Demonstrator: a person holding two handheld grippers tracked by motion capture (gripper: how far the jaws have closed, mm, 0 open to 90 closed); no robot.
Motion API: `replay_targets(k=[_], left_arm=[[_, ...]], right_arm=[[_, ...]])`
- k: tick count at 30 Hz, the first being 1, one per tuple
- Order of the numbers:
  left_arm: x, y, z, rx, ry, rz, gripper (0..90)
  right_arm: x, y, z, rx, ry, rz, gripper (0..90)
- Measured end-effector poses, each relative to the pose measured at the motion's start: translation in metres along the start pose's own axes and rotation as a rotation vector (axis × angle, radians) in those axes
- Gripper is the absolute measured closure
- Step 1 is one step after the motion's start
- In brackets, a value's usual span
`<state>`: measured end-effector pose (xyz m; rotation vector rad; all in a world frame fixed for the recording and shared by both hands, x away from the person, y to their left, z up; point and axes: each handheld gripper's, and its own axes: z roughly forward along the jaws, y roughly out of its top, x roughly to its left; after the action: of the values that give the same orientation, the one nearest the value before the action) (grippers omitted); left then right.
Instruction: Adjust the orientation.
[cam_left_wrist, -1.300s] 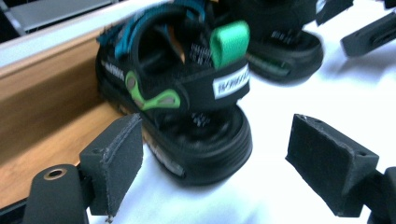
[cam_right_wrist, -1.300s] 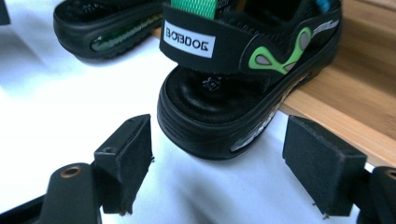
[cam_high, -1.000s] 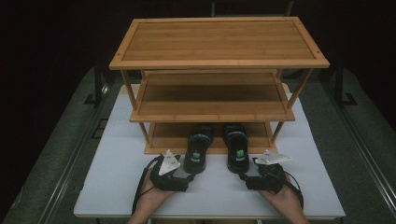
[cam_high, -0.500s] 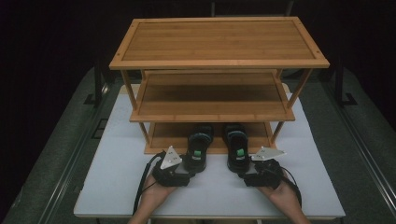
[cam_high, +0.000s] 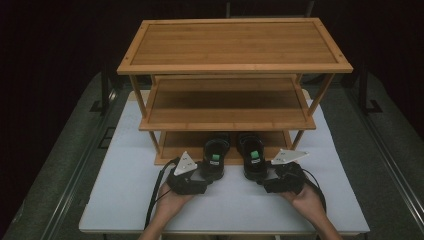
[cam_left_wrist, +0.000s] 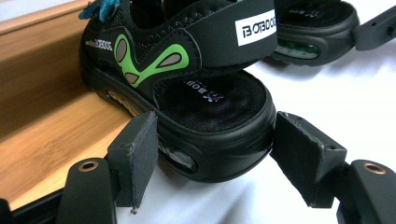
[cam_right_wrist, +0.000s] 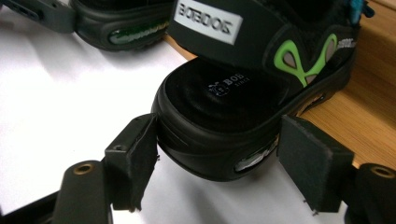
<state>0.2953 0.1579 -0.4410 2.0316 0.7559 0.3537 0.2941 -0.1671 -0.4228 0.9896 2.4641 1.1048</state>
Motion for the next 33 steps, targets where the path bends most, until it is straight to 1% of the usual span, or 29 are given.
replay_targets(k=[2, 3, 4, 9, 13, 20, 24, 27, 33], left_arm=[[0.000, 0.001, 0.001, 0.000, -0.001, 0.003, 31.3], [0.000, 0.001, 0.002, -0.004, 0.000, 0.003, 31.3], [0.000, 0.002, 0.003, -0.004, 0.000, 0.001, 31.4], [0.000, 0.004, 0.006, -0.004, -0.001, 0.003, 31.5], [0.000, 0.006, 0.010, -0.004, -0.001, 0.004, 31.8], [0.001, 0.009, 0.015, -0.006, -0.009, 0.006, 32.9], [0.001, 0.010, 0.017, -0.012, -0.011, 0.006, 33.7], [0.001, 0.010, 0.019, -0.018, -0.009, 0.003, 34.0], [0.000, 0.011, 0.022, -0.023, -0.001, 0.008, 34.8]], right_arm=[[-0.001, 0.002, 0.003, 0.020, 0.000, -0.011, 30.4], [-0.001, 0.002, 0.005, 0.027, -0.009, -0.022, 30.5], [-0.001, 0.002, 0.005, 0.019, -0.008, -0.022, 30.6], [-0.003, 0.004, 0.007, 0.017, -0.002, -0.023, 30.7], [-0.003, 0.008, 0.010, 0.020, -0.006, -0.030, 30.8], [-0.003, 0.010, 0.014, 0.008, -0.010, -0.026, 31.1], [-0.002, 0.012, 0.015, 0.004, -0.015, -0.016, 31.7], [-0.001, 0.014, 0.017, 0.002, -0.013, -0.005, 32.6], [0.001, 0.018, 0.020, -0.007, -0.018, -0.005, 34.4]])
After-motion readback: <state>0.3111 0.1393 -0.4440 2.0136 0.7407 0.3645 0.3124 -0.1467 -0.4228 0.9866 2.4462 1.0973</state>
